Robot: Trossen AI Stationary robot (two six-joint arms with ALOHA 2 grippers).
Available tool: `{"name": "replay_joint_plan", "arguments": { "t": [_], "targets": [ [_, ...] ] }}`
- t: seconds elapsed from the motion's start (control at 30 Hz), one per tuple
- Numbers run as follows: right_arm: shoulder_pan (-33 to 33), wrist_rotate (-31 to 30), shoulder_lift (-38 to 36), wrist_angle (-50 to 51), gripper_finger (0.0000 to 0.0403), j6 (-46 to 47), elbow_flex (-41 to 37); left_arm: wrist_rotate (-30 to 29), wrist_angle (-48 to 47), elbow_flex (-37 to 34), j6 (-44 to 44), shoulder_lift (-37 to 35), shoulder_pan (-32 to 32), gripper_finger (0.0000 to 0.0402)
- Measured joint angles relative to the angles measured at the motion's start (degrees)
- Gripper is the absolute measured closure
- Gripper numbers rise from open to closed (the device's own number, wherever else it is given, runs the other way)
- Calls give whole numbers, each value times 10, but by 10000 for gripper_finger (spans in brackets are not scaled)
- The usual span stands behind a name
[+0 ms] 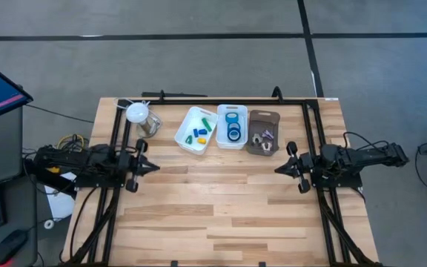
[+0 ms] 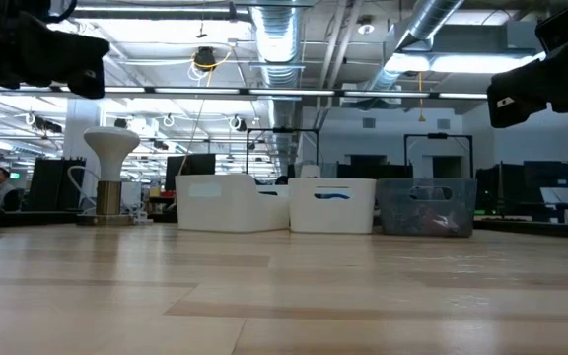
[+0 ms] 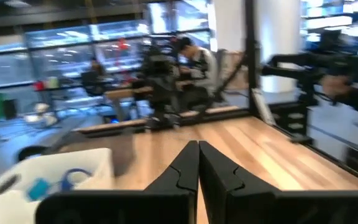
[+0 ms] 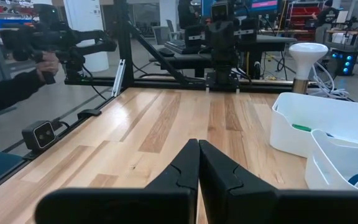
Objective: Pick and place Stapler, Stapler remover, tape
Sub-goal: Return to Home Position
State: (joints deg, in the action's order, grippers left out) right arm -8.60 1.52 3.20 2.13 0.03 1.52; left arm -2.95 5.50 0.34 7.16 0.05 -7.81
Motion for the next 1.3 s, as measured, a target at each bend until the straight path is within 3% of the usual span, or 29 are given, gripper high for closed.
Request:
{"name": "replay_joint_plan", "arguments": {
  "t": [0.2,1.3],
  "targets": [
    [0,0,0,0,403,0,0,89,-7,0,15,0,0,400],
    [0,0,0,0,403,20,0,69,-14,0,9,0,0,400]
  ]
}}
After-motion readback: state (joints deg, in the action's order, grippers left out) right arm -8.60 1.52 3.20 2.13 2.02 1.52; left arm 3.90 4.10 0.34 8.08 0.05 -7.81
